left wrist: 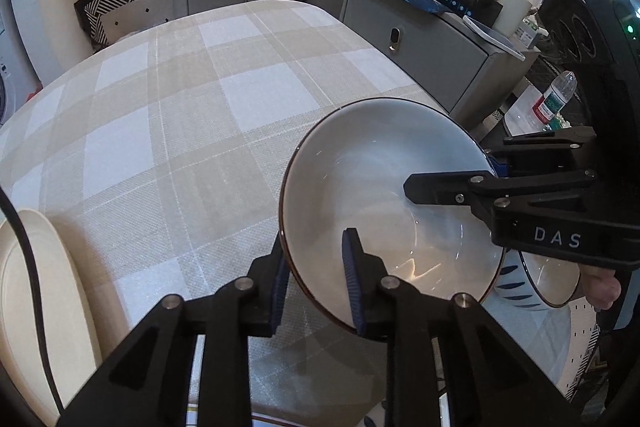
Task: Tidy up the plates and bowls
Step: 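Lift and tilt the gripped bowl with the right gripper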
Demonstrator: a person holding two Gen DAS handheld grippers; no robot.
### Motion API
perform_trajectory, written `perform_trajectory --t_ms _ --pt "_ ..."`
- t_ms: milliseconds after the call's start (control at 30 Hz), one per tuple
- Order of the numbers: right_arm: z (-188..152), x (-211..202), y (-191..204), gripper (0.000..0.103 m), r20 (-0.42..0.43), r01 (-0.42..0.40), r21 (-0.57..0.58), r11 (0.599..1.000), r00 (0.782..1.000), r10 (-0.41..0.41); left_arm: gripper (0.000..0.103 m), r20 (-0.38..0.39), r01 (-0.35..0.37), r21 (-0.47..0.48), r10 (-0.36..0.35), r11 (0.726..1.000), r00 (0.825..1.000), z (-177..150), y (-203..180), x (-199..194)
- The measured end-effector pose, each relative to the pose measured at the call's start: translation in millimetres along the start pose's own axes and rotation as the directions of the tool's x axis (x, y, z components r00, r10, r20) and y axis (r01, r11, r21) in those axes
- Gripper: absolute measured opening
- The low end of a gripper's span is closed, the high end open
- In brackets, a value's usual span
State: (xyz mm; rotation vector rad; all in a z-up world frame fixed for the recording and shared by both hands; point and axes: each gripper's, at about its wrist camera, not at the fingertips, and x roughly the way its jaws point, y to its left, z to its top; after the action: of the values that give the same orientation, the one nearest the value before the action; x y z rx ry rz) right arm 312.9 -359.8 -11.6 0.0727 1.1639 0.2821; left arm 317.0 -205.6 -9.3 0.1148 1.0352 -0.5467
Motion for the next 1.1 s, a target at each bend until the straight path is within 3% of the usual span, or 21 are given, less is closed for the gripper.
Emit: perform_trajectory --t_ms 367,600,667,1100 --pt "-3 -7 4 0.013 0.009 -0.007 0.01 1.0 1.0 0.007 0.017 0.033 -0.041 0.006 0.041 0.999 0.999 6 -1 -16" --pt "-4 -9 7 0.012 0.012 -0.011 -0.006 1.0 1.0 0.012 0.013 0.036 -0.028 0.02 0.027 0.999 0.999 4 4 -16" --pt "-3 -8 6 0.012 0.008 -0.01 -0.009 1.0 1.0 0.01 0.008 0.024 -0.016 0.022 0.016 1.0 1.0 3 6 -12" --pt "-3 -15 9 0.011 0.019 -0.029 -0.001 1.0 0.999 0.029 0.006 0.059 0.002 -0.016 -0.001 1.0 0.998 5 9 -25"
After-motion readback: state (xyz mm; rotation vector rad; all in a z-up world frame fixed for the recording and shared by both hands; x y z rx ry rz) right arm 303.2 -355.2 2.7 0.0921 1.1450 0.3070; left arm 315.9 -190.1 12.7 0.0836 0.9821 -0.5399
